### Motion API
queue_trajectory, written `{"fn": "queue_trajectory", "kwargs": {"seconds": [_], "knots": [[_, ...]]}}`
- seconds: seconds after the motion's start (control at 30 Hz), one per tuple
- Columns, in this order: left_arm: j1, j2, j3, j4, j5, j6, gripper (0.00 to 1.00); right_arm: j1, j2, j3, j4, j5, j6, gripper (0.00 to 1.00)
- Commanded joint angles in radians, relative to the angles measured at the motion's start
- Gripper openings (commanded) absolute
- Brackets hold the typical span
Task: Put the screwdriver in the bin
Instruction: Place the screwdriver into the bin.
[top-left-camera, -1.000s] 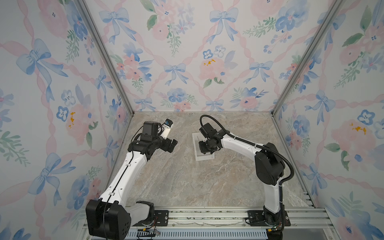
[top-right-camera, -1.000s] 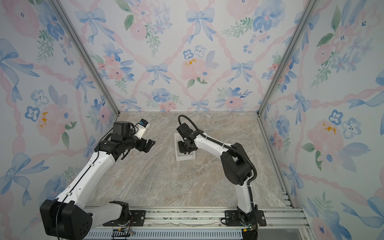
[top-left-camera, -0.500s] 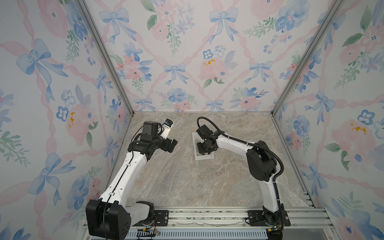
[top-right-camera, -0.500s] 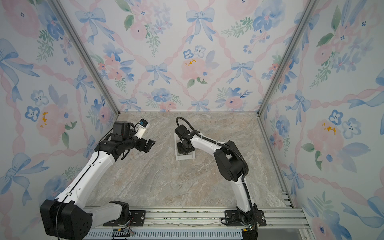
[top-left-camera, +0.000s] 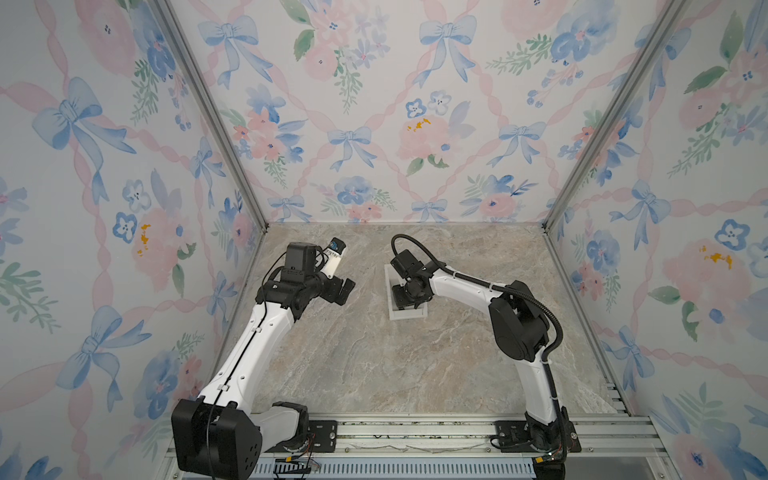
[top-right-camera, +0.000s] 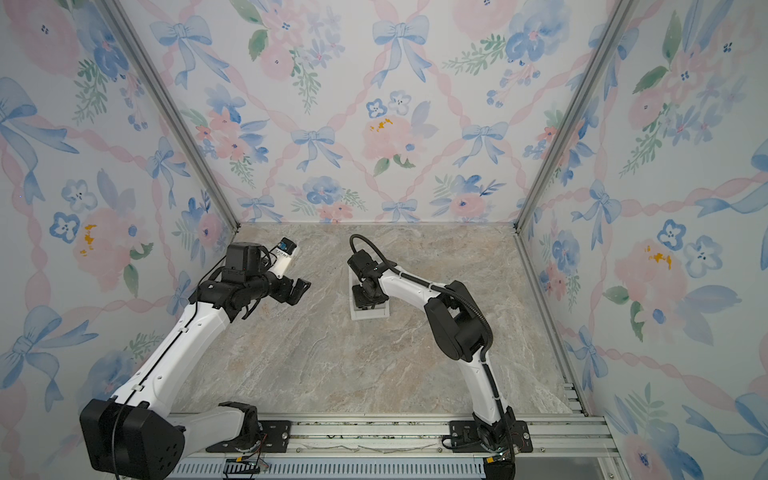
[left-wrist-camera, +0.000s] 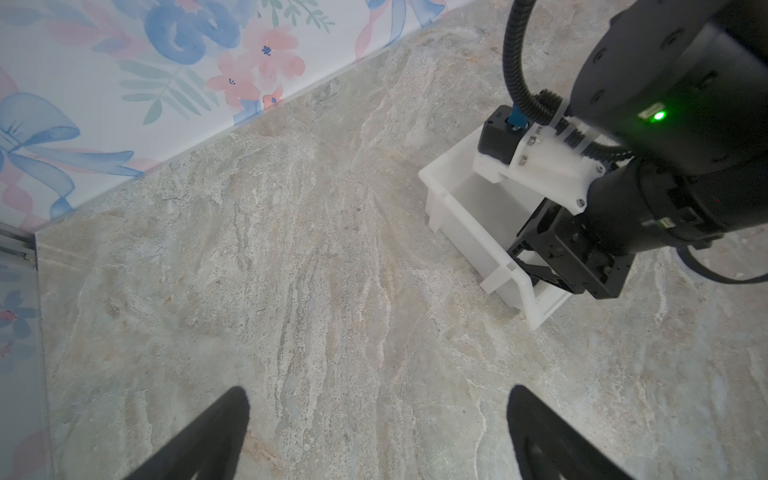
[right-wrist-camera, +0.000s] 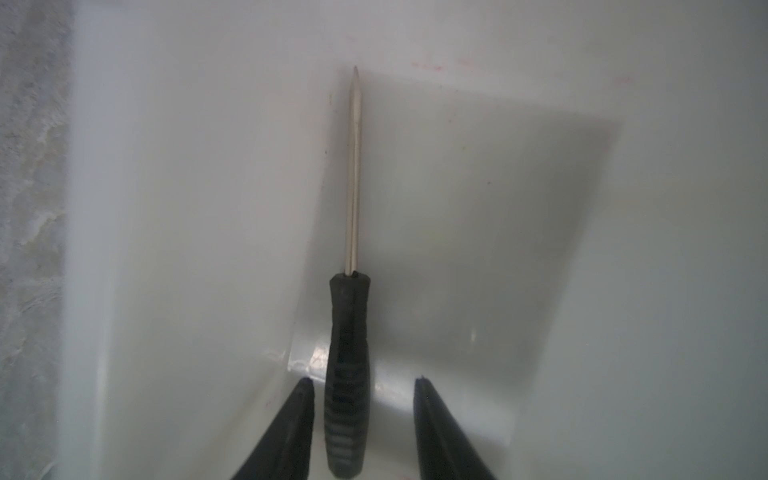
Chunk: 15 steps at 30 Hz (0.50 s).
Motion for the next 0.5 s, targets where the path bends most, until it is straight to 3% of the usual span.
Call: {"fn": "queue_trajectory", "kwargs": {"seconds": [0.0,0.27,0.37,0.47], "knots": [[-0.003,0.012,-0.004,-0.016,0.013,-0.010,0.98,0.015,0.001,0.045,-0.023,0.036,-0.016,0.45],[0.023,0.068,0.021,-0.010,0.012,-0.094,0.98,0.036,-0.163,0.048,-0.062,0.092,-0.034,0.53],[0.031,0.109,0.041,-0.011,-0.035,-0.135,0.98,0.018,-0.303,-0.038,-0.016,0.096,-0.019,0.62],[0.054,0.133,0.040,0.018,-0.063,-0.196,0.98,-0.046,-0.484,-0.220,0.109,0.078,0.015,0.77]]}}
